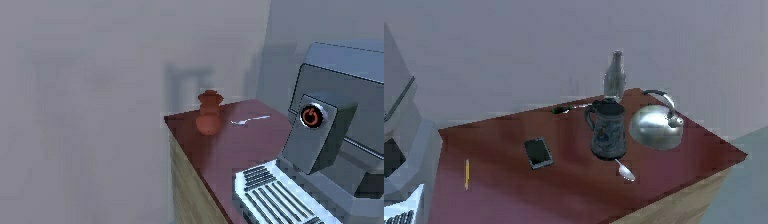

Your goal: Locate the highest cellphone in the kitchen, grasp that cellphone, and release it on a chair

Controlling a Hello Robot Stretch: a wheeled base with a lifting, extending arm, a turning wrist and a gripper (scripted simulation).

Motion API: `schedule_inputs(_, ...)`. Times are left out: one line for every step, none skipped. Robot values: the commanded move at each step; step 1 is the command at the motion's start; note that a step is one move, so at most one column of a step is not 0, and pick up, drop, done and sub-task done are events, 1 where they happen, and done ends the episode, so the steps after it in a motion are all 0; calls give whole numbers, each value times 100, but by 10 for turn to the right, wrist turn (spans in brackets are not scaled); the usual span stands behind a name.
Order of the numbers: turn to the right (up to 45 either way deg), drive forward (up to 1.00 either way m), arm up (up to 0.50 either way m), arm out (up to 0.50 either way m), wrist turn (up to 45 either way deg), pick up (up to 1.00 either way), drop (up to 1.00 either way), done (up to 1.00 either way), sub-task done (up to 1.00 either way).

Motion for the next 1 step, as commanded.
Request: schedule_inputs(0, 0, 50, 0, 0, 0, 0, 0, 0)
